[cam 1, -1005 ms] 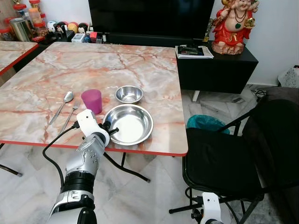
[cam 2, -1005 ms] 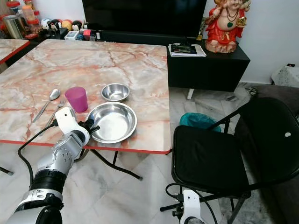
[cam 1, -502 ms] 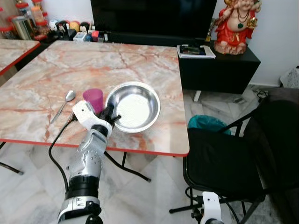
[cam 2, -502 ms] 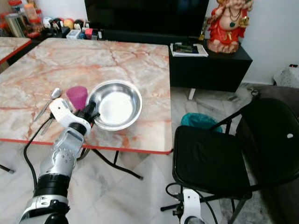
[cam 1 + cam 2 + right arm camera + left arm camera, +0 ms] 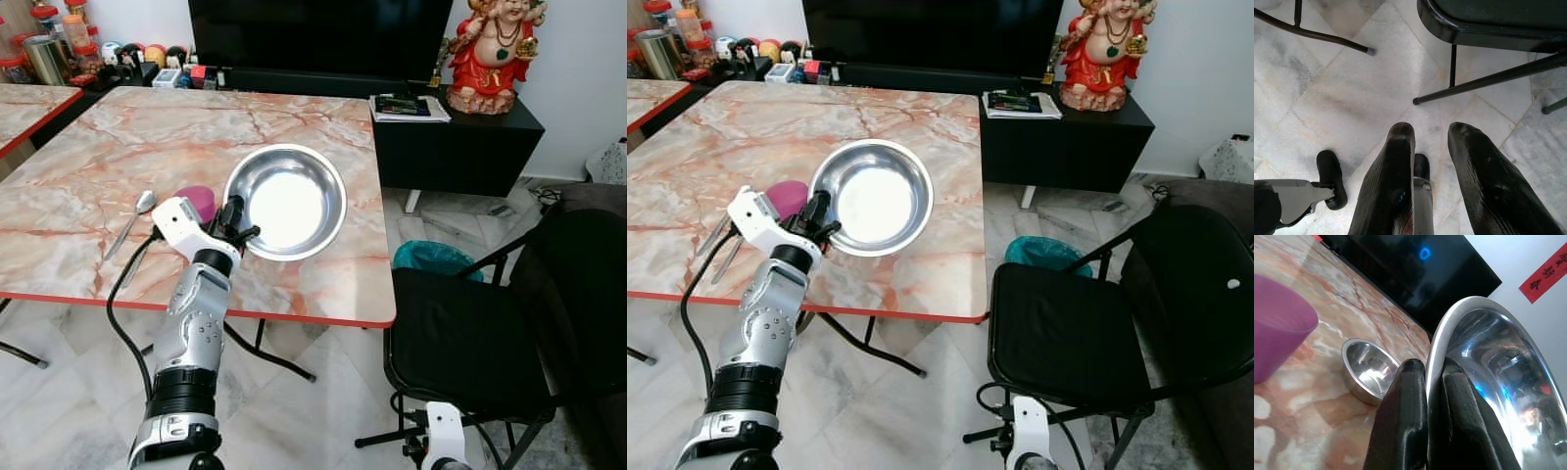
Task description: Setting the table
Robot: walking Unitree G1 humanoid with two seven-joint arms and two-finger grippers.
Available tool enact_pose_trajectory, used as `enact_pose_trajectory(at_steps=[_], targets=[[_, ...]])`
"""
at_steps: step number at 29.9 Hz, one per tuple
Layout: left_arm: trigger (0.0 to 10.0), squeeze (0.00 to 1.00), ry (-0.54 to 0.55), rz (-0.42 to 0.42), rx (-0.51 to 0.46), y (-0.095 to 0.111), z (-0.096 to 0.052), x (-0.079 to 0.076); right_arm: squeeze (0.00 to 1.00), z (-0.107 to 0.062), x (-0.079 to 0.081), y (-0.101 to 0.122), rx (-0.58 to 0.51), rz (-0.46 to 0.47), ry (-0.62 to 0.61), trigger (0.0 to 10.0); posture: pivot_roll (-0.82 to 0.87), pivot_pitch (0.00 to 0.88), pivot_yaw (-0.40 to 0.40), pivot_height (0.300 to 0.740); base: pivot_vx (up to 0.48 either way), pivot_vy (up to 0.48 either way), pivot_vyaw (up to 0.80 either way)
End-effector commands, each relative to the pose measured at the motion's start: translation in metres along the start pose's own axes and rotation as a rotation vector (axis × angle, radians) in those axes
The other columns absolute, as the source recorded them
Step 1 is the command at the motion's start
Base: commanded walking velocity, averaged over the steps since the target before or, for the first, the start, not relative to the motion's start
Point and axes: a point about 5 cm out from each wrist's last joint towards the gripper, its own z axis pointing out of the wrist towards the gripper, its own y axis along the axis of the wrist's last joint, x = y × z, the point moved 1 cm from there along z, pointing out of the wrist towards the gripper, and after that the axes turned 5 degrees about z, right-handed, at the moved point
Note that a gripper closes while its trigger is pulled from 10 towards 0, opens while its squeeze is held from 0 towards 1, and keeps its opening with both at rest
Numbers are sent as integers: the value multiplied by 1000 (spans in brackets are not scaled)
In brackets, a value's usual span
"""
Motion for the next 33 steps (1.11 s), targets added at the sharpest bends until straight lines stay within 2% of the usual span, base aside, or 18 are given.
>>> enact_pose_trajectory(at_steps=[1,33], targets=[[10000,0,-4,13,-52,11,1,-1,0,0,0,0,-12,15,-4,10000,-77,0,-36,740,0,424,0],[10000,0,27,33,-93,28,2,10,0,0,4,0,-12,23,4,10000,-68,0,-28,740,0,439,0]])
